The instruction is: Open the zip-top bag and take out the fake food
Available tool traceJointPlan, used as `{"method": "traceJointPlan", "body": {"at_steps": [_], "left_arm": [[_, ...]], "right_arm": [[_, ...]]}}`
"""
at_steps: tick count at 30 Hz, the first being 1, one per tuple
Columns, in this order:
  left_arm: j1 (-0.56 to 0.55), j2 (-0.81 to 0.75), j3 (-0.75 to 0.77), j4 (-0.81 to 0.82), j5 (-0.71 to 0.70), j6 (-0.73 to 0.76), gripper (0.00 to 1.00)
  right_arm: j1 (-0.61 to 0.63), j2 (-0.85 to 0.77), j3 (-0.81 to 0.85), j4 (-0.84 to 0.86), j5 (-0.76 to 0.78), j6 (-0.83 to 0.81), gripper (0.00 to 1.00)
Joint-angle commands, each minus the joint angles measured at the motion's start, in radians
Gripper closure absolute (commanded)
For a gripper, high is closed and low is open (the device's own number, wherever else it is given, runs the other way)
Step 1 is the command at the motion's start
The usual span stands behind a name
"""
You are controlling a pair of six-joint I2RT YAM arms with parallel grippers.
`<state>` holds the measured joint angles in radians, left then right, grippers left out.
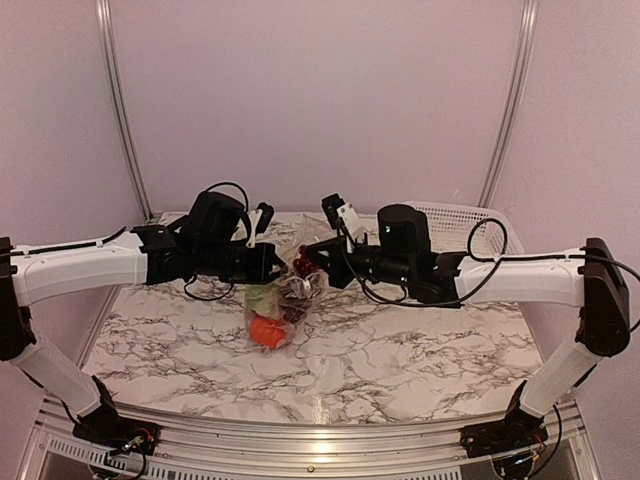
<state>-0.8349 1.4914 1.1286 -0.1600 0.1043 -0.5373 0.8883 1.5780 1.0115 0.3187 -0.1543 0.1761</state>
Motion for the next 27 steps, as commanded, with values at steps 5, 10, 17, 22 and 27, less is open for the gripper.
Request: {"method": "traceJointPlan", "body": {"at_steps": [5,10,17,22,27], "left_arm": [[0.003,-0.039,0.075,-0.033,-0.008,0.007,1.0],[0.003,-0.058,0.095,-0.036,-0.03,0.014,1.0],[0.003,-0.113,0.05,0.04,0.012,0.041,1.0],[0.002,-0.084,0.06,-0.002,0.03,0.068,1.0],[0.002,-0.093,0.075,-0.041,0.007,0.116,1.0]], "right_arm": [[0.01,-0.017,0.232,-0.004,-0.022,-0.051,1.0],[0.018,0.011,0.288,-0.091,0.05,-0.112,1.0],[0.018,0.072,0.317,-0.182,0.052,-0.073,1.0],[0.018,0.118,0.405,-0.278,-0.013,-0.07,1.0],[0.017,0.087,0.531,-0.271,0.003,-0.062,1.0]]}}
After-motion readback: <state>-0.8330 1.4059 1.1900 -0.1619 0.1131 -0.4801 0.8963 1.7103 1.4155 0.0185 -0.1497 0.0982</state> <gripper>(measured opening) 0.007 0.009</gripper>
